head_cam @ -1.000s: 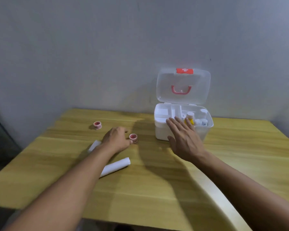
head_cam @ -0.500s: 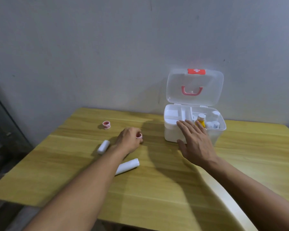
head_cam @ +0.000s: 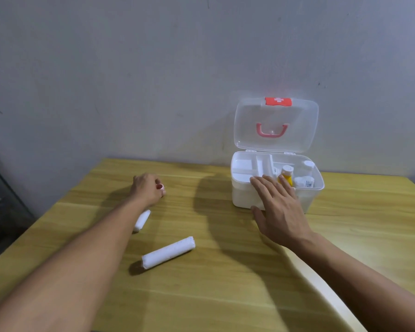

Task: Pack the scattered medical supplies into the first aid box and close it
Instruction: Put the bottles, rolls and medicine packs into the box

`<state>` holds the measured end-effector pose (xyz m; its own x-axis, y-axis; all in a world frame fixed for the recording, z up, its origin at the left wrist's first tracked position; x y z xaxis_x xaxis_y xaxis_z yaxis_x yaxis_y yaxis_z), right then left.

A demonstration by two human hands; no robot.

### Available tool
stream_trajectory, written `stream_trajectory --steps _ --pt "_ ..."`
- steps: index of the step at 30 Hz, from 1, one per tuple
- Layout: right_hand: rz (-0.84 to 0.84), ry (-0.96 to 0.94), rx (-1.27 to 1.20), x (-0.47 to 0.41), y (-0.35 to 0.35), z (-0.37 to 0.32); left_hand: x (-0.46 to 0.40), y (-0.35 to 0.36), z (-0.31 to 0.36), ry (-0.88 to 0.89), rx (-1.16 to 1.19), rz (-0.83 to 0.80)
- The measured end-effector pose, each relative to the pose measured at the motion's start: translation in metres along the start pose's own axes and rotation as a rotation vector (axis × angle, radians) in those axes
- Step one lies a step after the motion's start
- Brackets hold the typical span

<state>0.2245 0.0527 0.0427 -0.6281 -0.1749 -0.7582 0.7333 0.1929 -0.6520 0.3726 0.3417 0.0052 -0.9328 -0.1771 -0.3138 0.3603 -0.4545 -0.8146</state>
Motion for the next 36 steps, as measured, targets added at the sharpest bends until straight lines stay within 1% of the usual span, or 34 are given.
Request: stream_trajectory --steps 2,4,7,10,13,17,19,21,25,27,29,32,34,35,36 --pt "-0.006 -0.007 -0.015 0.0 -0.001 0.001 0.002 0.004 0.012 0.024 0.005 -0.02" --pt "0.026 0.009 -0.06 0.001 -0.006 0.004 0.005 0.007 0.027 0.046 0.03 -0.043" --pt "0.104 0.047 -0.11 0.007 -0.02 0.013 0.009 0.0 0.06 0.099 0.15 -0.035" --pt "0.149 0.085 -0.085 0.017 -0.032 0.027 0.019 -0.018 0.116 0.242 0.242 -0.029" --pt "0.161 0.139 -0.042 0.025 -0.037 0.043 0.038 -0.029 0.176 0.382 0.319 -0.057" --pt "0.128 0.175 -0.015 0.03 -0.034 0.053 0.059 -0.014 0.221 0.449 0.32 -0.129" --pt "0.104 0.189 -0.013 0.03 -0.034 0.054 0.062 0.0 0.228 0.464 0.272 -0.166" --pt "0.08 0.209 -0.013 0.028 -0.034 0.054 0.062 0.011 0.227 0.44 0.228 -0.191" --pt "0.031 0.222 0.005 0.028 -0.03 0.054 0.062 0.015 0.224 0.376 0.23 -0.161" --pt "0.022 0.22 0.012 0.028 -0.029 0.053 0.065 0.018 0.223 0.349 0.246 -0.173" --pt "0.017 0.222 0.014 0.027 -0.03 0.053 0.066 0.019 0.221 0.346 0.229 -0.155" --pt "0.012 0.224 0.01 0.028 -0.031 0.054 0.07 0.011 0.219 0.428 0.11 -0.057" --pt "0.005 0.216 0.014 0.028 -0.031 0.053 0.076 0.006 0.218 0.518 0.097 0.004" --pt "0.0 0.213 0.017 0.029 -0.031 0.053 0.08 0.005 0.217 0.554 0.106 0.004" --pt "-0.006 0.212 0.02 0.029 -0.031 0.054 0.085 0.007 0.216 0.571 0.12 -0.031"
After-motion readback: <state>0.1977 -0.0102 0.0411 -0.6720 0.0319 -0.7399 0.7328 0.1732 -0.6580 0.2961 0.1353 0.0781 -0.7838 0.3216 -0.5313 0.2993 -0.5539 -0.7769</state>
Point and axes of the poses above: each hand's wrist, its own x-axis away from the middle knuckle, its own y-axis out of the palm, z = x × y, the point moved 9 cm from there along -x, towards the middle knuckle, and after that the axes turned 14 degrees about z, right-handed, at the moved point
